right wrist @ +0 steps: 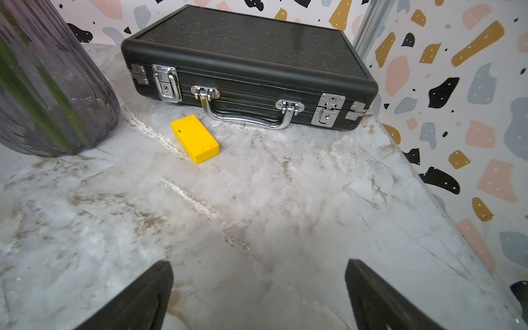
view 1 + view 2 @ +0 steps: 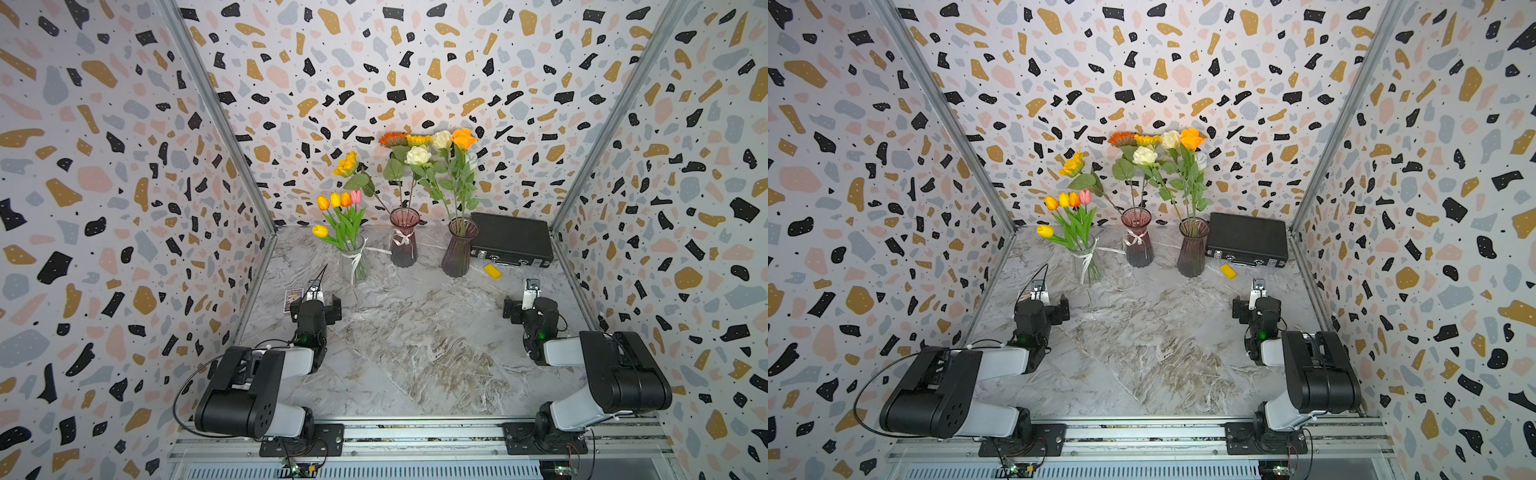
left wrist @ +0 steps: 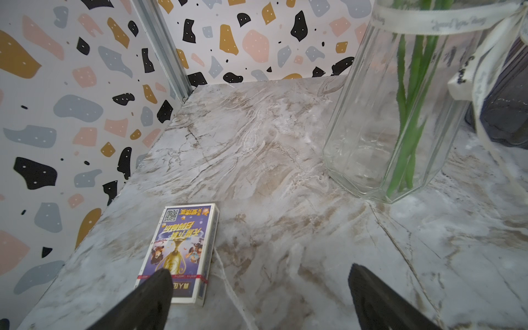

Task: Arrange the flowers in different vases according to their variety
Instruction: Reset both arms

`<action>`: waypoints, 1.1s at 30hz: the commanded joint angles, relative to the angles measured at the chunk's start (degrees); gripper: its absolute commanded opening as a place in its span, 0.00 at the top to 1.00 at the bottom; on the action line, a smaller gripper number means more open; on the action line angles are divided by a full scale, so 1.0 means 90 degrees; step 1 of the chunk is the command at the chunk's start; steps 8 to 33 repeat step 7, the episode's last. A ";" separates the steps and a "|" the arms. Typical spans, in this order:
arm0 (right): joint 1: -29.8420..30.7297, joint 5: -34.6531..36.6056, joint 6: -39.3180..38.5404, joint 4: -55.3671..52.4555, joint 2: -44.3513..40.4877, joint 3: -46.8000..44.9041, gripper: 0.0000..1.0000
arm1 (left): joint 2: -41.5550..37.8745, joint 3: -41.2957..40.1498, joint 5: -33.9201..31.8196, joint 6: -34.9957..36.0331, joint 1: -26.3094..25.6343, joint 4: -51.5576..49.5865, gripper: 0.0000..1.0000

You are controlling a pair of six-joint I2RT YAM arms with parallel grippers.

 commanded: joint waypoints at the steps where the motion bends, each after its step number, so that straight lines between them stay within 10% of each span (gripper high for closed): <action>1: -0.0001 -0.0004 0.0049 -0.0005 -0.0120 0.0039 0.00 | 0.0006 -0.0028 0.0013 -0.0026 0.0009 0.0254 0.00; 33: -0.0001 -0.0004 0.0054 -0.0009 -0.0119 0.0033 0.00 | 0.0017 0.0016 0.0274 0.0064 0.0014 0.0218 0.00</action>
